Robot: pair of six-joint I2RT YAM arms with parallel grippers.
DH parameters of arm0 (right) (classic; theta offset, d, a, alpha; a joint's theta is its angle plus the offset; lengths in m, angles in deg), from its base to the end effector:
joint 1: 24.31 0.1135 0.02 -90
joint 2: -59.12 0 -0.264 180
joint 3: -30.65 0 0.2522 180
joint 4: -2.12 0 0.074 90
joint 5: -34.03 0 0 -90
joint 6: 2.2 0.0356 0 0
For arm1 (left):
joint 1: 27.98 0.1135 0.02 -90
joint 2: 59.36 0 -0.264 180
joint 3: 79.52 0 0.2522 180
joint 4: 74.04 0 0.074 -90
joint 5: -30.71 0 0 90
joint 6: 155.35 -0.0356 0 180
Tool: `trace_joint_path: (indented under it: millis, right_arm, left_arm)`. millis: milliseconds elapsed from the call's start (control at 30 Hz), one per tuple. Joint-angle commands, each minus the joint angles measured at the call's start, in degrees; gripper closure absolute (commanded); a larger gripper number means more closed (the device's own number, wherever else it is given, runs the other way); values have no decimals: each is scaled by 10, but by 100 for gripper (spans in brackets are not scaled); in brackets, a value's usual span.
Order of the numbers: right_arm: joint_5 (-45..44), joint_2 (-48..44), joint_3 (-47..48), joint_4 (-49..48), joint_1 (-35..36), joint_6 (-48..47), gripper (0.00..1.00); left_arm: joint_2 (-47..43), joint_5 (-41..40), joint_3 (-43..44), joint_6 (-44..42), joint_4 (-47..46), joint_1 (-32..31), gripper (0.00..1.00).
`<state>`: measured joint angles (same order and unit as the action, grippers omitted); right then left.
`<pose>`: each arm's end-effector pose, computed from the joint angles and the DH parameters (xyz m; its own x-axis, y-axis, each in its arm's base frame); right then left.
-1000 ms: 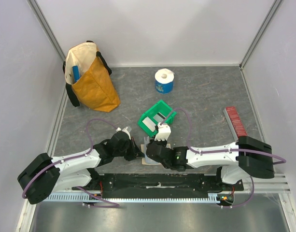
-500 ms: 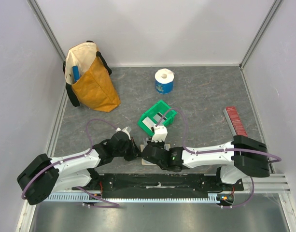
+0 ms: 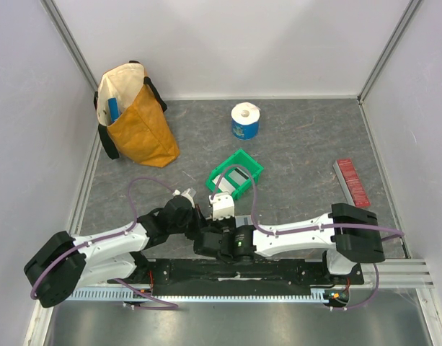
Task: Put the credit cards into the card holder
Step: Turn over the card slot in the card holder.
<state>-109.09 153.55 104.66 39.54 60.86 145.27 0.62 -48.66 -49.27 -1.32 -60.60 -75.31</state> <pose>0.0560 0.3239 0.2080 -0.5123 -0.0533 -0.8572 -0.2422 0.9665 0.0846 0.1215 -0.1415 0.1424 -0.9347 -0.2897 -0.2059 -0.0605 0.7006 -0.7109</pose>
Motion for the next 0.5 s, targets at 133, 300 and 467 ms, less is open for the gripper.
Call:
trace_joint_path:
  millis: [133,300,467]
  right_arm:
    - [-40,9,28,52,4,22,100]
    - [-25,-8,14,24,4,16,100]
    - [30,-57,-33,-69,-6,-3,100]
  left_arm:
    - [-17,2,10,7,-3,1,98]
    - [-17,0,6,7,-3,1,98]
    - [-16,-1,3,8,-3,1,98]
